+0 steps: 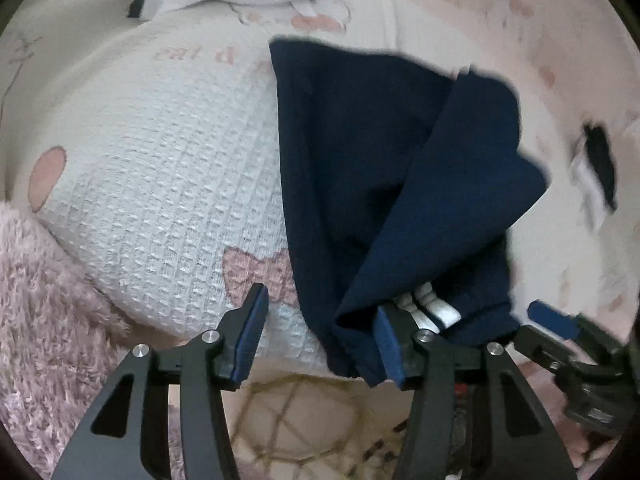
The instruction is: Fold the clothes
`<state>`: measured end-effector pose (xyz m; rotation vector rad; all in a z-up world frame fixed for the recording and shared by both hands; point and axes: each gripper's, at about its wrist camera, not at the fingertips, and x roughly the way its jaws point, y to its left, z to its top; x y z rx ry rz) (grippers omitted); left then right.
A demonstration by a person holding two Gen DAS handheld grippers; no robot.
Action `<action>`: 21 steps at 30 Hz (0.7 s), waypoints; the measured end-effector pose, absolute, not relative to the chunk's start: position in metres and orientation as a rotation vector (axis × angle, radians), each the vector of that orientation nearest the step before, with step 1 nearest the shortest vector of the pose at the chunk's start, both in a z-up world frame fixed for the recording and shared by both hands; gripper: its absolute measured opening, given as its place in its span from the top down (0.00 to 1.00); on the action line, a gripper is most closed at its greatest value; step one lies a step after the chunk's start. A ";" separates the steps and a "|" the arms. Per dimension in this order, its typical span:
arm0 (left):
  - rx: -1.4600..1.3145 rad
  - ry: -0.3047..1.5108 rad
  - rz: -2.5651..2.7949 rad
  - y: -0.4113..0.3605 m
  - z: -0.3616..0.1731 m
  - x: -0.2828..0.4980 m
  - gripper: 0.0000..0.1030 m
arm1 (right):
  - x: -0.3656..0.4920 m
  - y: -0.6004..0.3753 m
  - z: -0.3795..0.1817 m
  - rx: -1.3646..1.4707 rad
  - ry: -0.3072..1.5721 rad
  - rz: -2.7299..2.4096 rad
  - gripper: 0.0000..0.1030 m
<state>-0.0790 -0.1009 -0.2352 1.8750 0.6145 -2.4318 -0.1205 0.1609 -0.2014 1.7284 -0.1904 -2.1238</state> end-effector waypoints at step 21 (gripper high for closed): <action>1.662 0.432 -2.535 -0.119 -0.204 -0.130 0.52 | -0.169 0.161 -0.198 1.797 -0.314 -2.166 0.43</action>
